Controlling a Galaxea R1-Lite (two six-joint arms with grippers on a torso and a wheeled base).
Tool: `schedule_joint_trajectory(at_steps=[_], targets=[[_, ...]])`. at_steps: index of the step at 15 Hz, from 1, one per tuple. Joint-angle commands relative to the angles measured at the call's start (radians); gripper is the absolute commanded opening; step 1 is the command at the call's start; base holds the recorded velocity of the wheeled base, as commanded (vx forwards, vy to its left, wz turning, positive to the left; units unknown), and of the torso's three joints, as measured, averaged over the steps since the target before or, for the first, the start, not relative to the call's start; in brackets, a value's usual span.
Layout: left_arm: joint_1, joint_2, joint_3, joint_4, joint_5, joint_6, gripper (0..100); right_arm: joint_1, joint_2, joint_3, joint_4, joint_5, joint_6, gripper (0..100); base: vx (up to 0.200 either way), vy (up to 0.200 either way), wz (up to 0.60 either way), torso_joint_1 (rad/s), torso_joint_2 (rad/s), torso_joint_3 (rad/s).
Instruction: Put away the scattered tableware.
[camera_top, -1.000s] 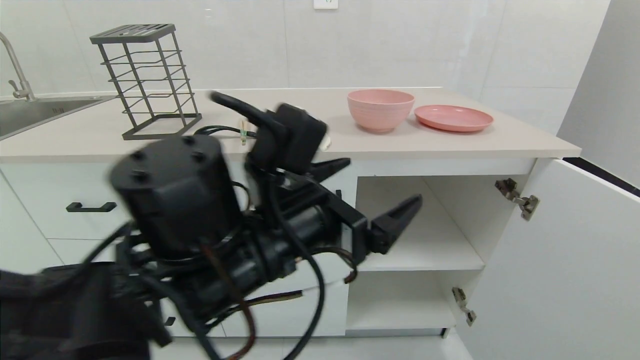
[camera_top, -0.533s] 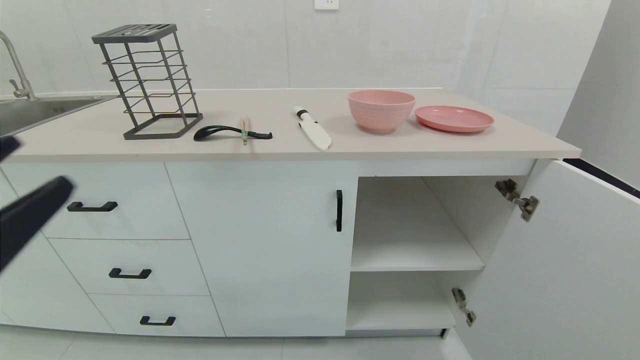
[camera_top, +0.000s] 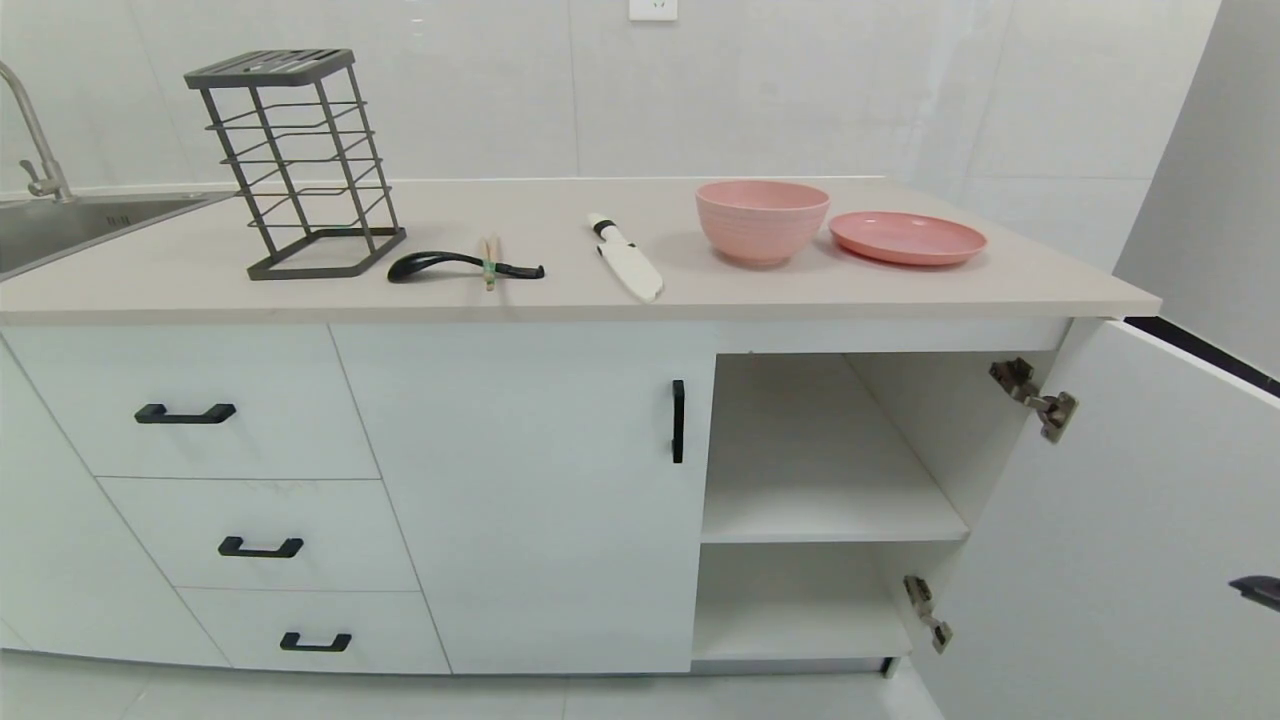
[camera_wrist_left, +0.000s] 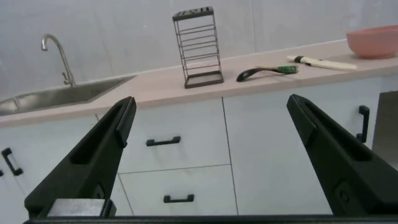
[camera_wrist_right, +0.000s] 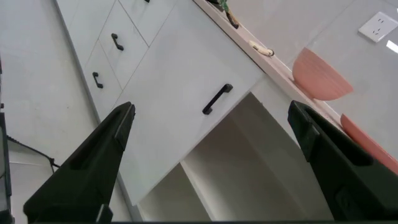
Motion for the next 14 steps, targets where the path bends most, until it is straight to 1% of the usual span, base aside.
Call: schedule_joint_trajectory(at_steps=[1, 2, 3, 4, 5, 6, 7, 8, 9, 10, 11, 12, 13, 14], targets=[[0.003, -0.098, 0.168, -0.104, -0.062, 0.008, 100, 0.0, -0.093, 0.0, 0.069, 0.0, -0.002, 100, 0.0, 0.0, 0.0, 0.0, 0.0, 0.0], [0.003, -0.098, 0.263, -0.216, -0.113, 0.012, 100, 0.0, -0.149, 0.0, 0.16, 0.0, -0.002, 100, 0.0, 0.0, 0.0, 0.0, 0.0, 0.0], [0.003, -0.098, 0.334, -0.285, -0.143, 0.014, 100, 0.0, -0.192, 0.0, 0.23, 0.0, -0.004, 100, 0.0, 0.0, 0.0, 0.0, 0.0, 0.0], [0.004, -0.102, 0.513, -0.412, -0.196, 0.012, 100, 0.004, -0.297, 0.001, 0.365, 0.0, -0.008, 100, 0.0, 0.0, 0.0, 0.0, 0.0, 0.0], [0.009, -0.113, 0.605, -0.467, -0.222, 0.012, 100, 0.007, -0.356, 0.0, 0.427, 0.0, -0.017, 100, 0.0, 0.0, 0.0, 0.0, 0.0, 0.0], [0.02, -0.142, 0.631, -0.372, -0.262, 0.005, 100, 0.03, -0.486, 0.001, 0.551, 0.0, -0.025, 100, 0.0, 0.0, 0.0, 0.0, 0.0, 0.0], [0.02, -0.142, 0.639, -0.342, -0.262, 0.011, 100, 0.05, -0.549, 0.001, 0.6, 0.0, -0.024, 100, 0.0, 0.0, 0.0, 0.0, 0.0, 0.0], [0.021, -0.142, 0.639, -0.23, -0.262, 0.001, 100, 0.064, -0.63, 0.003, 0.661, -0.003, -0.04, 100, 0.0, 0.0, 0.0, 0.0, 0.0, 0.0], [0.02, -0.142, 0.638, -0.223, -0.262, -0.015, 100, 0.064, -0.623, 0.003, 0.655, -0.009, -0.05, 100, 0.0, 0.0, 0.0, 0.0, 0.0, 0.0], [0.021, -0.142, 0.639, -0.231, -0.257, -0.022, 100, 0.024, -0.624, 0.003, 0.658, -0.058, -0.024, 100, 0.0, 0.0, 0.0, 0.0, 0.0, 0.0], [0.021, -0.142, 0.639, -0.231, -0.234, -0.04, 100, -0.051, -0.623, 0.003, 0.658, -0.15, 0.013, 100, 0.0, 0.0, 0.0, 0.0, 0.0, 0.0], [0.021, -0.142, 0.639, -0.233, -0.185, -0.063, 100, -0.043, -0.623, 0.003, 0.657, -0.316, 0.081, 100, 0.0, 0.0, 0.0, 0.0, 0.0, 0.0], [0.021, -0.142, 0.639, -0.233, -0.185, -0.063, 100, -0.043, -0.623, 0.003, 0.657, -0.316, 0.081, 100, 0.0, 0.0, 0.0, 0.0, 0.0, 0.0], [0.021, -0.142, 0.639, -0.23, -0.159, -0.083, 100, -0.043, -0.623, 0.003, 0.658, -0.575, 0.259, 100, 0.0, 0.0, 0.0, 0.0, 0.0, 0.0]])
